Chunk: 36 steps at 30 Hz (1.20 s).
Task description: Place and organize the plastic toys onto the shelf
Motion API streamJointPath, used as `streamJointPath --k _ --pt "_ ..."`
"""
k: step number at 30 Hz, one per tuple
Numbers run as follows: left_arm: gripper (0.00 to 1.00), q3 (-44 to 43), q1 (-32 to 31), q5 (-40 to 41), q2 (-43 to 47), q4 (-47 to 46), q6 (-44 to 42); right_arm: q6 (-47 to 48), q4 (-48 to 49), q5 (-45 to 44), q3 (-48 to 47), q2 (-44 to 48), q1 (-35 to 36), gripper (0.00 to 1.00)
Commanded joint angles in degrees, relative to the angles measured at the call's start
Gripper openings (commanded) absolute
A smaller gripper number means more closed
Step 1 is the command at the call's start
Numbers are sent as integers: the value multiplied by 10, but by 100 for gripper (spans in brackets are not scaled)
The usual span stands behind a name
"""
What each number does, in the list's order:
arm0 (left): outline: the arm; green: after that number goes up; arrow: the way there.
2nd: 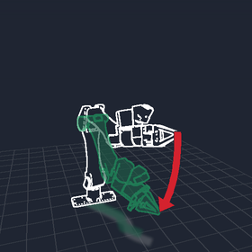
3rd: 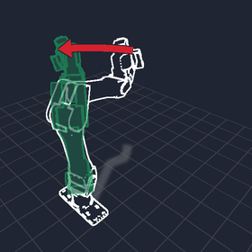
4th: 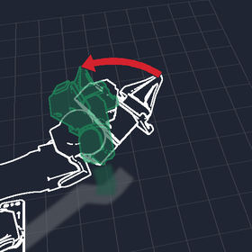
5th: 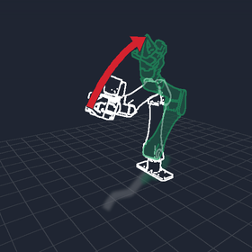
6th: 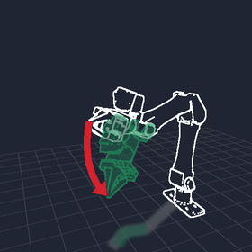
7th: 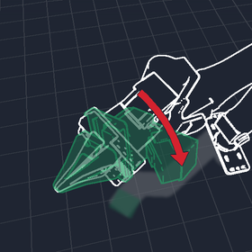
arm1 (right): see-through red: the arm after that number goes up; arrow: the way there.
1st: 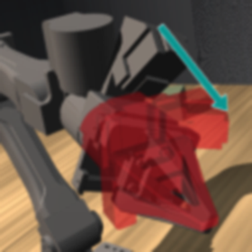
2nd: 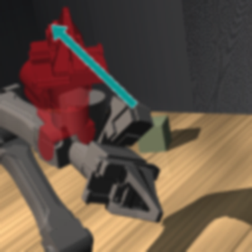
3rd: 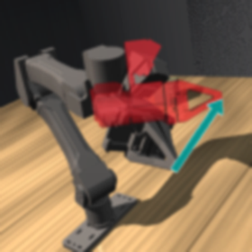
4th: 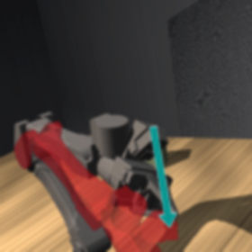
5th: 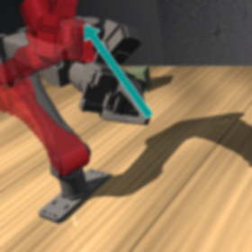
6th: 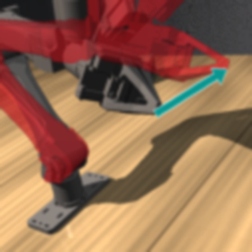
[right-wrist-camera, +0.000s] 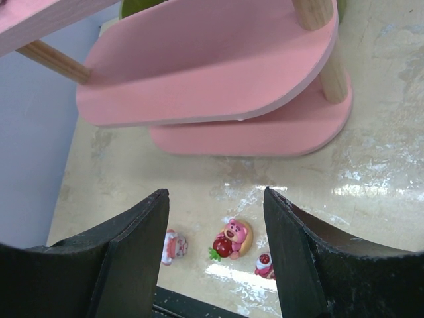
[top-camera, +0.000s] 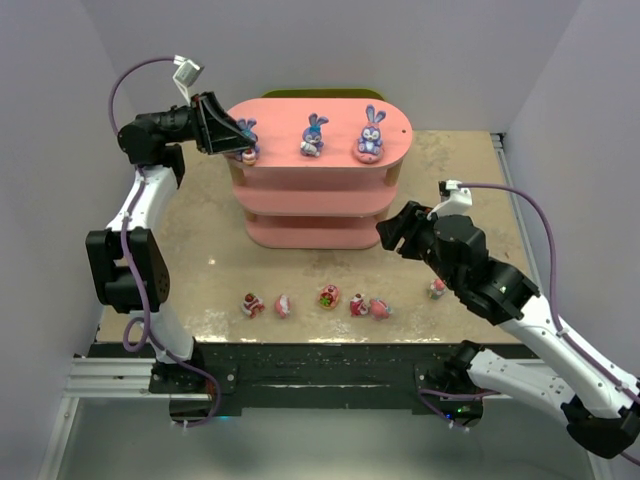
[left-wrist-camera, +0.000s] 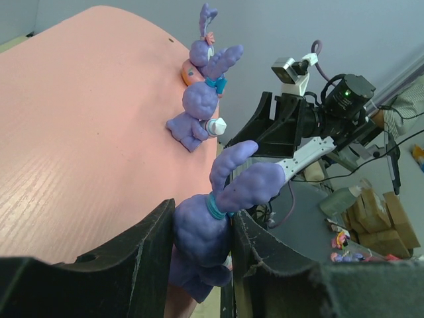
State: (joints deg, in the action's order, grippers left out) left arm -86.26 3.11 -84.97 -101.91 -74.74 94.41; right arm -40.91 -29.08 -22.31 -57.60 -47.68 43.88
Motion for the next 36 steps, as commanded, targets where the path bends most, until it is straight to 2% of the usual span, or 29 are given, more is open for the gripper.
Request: streamJointPath --k 1,14,22,28,36 --pt "11 -23 3 -21 21 -340 -36 0 21 2 -8 -5 2 63" --pt "11 -46 -5 -13 19 -339 -93 3 8 -7 -27 -19 2 63" --pt "23 -45 -13 7 22 -339 -142 -1 4 -8 -35 -27 2 62" --pt "25 -70 -21 15 4 -320 -174 1 -3 -13 -48 -33 2 62" --pt "27 -79 -24 16 -17 -333 -172 -2 -3 -12 -50 -40 2 63"
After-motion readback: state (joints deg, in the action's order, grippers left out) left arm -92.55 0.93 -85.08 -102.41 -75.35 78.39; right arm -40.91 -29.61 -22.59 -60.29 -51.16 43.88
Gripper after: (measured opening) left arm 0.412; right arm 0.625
